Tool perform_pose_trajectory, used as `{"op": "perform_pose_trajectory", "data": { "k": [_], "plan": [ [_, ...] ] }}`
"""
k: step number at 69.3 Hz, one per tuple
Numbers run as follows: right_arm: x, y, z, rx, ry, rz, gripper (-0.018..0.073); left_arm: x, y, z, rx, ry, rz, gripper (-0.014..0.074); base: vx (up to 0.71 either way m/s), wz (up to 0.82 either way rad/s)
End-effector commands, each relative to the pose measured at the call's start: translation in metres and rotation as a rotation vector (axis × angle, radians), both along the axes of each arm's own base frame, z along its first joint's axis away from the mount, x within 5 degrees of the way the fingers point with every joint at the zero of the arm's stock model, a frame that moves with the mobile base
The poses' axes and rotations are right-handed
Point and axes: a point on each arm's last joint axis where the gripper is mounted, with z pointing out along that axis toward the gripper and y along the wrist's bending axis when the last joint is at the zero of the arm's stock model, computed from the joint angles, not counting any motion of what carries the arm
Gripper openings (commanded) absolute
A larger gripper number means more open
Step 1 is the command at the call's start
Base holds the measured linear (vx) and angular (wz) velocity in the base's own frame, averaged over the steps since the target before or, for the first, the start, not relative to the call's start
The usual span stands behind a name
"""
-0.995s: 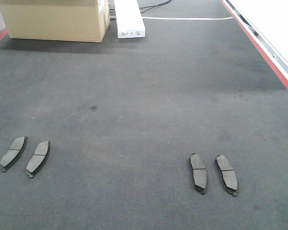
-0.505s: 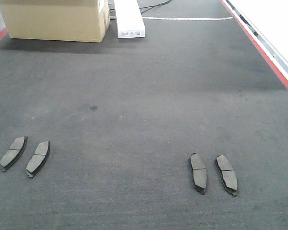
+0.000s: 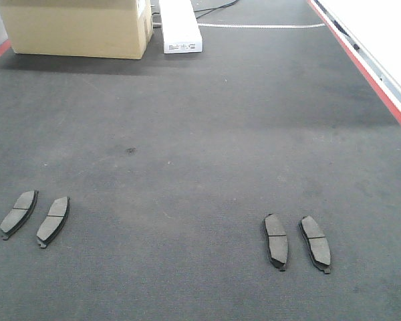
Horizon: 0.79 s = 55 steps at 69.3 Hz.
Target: Move and align brake pads A on conveyor
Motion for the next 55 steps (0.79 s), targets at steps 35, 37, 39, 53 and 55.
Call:
{"op": "perform_pose_trajectory", "data": {
  "k": [35,37,39,53,55],
  "plan": [
    [0.002,0.0,0.013,-0.004,-0.085,0.009,-0.0007,-0.003,-0.001,-0.049,-0.011,-0.136,-0.01,-0.0006,0.0,0.0],
    [0.002,0.001,0.013,-0.004,-0.087,0.01,-0.0007,-0.003,-0.001,-0.05,-0.011,-0.135,-0.01,-0.0006,0.0,0.0],
    [0.002,0.001,0.013,-0.004,-0.087,0.01,-0.0007,-0.003,-0.001,-0.05,-0.011,-0.135,-0.01,-0.0006,0.0,0.0],
    [0.002,0.0,0.013,-0.004,-0.086,0.009,-0.0007,-0.003,-0.001,-0.05,-0.011,-0.134,-0.01,-0.0006,0.0,0.0],
    [0.002,0.0,0.013,-0.004,-0.086,0.009,-0.0007,-0.003,-0.001,-0.05,-0.011,-0.134,-0.01,-0.0006,0.0,0.0]
  ]
}}
